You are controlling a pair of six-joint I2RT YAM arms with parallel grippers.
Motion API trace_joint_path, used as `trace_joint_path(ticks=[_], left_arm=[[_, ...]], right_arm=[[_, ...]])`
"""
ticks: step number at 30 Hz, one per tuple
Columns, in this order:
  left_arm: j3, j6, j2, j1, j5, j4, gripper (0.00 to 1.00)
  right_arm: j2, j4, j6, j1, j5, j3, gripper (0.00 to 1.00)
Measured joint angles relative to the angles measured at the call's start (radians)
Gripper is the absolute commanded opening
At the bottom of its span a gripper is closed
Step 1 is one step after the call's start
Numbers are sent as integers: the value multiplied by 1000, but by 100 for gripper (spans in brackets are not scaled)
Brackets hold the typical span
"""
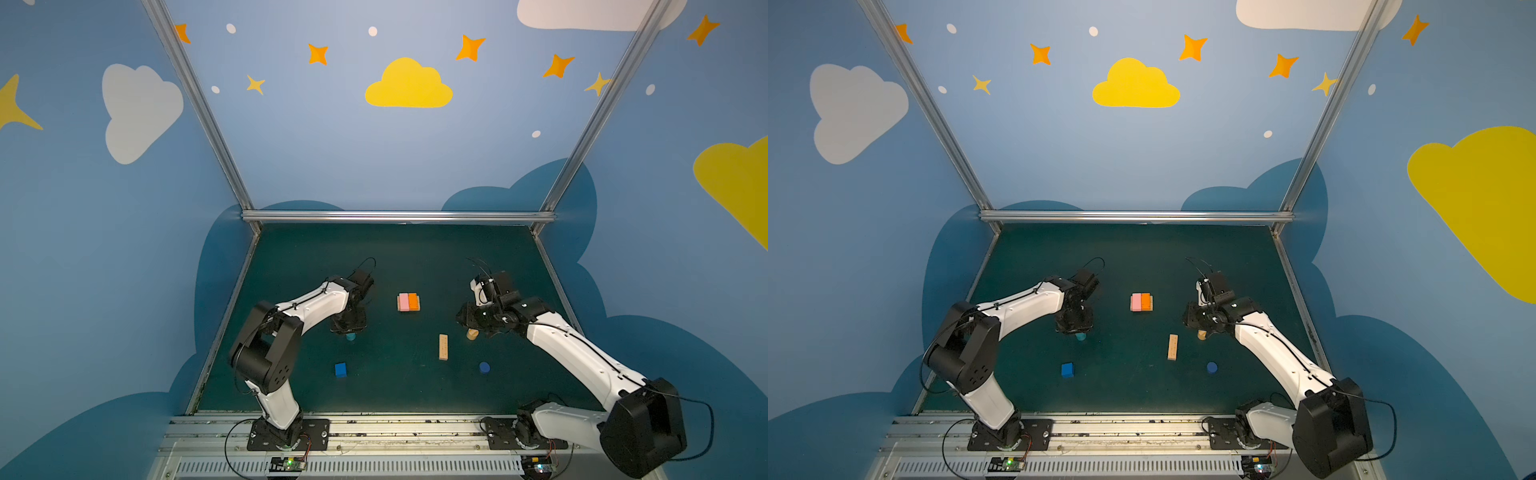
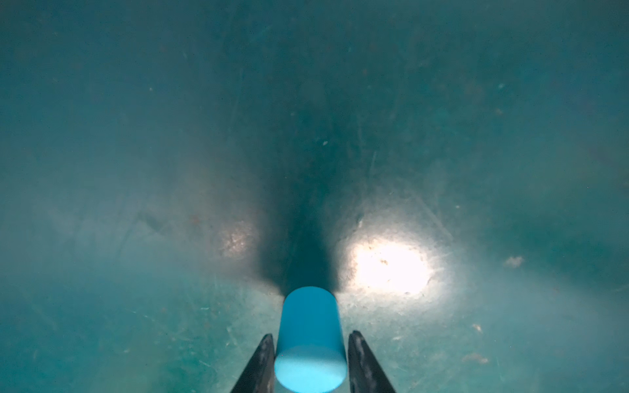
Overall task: Build the wood block tower
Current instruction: 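Close the left gripper on the teal cylinder and lift it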
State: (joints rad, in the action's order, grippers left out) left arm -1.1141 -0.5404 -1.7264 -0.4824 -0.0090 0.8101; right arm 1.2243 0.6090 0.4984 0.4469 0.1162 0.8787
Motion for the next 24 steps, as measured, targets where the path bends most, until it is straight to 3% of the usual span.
trace_joint_path(ticks=[8,24], left_arm=[[2,0,0,0,1,-5,39],[23,1,17,-2,26,-25,38]], right_arm=[[0,-1,0,0,0,0,46],[5,-16,3,0,2,-10,46]])
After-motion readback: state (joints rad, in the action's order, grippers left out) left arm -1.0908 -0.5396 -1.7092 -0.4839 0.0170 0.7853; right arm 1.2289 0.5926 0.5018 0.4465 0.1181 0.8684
